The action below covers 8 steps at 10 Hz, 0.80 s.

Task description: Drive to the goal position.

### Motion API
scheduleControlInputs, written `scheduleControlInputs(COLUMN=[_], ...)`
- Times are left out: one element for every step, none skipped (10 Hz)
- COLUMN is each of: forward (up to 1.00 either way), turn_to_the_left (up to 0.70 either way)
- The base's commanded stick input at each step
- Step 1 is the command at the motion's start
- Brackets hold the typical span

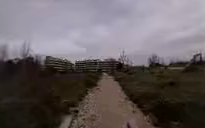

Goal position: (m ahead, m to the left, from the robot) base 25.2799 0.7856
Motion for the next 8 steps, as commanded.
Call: scheduleControlInputs(forward=[0.5, 0.5, 0.5, 0.5, 0.5, 0.5, 0.5, 0.5], turn_to_the_left=[0.0, 0.0, 0.0, 0.0, 0.0, 0.0, 0.0, 0.0])
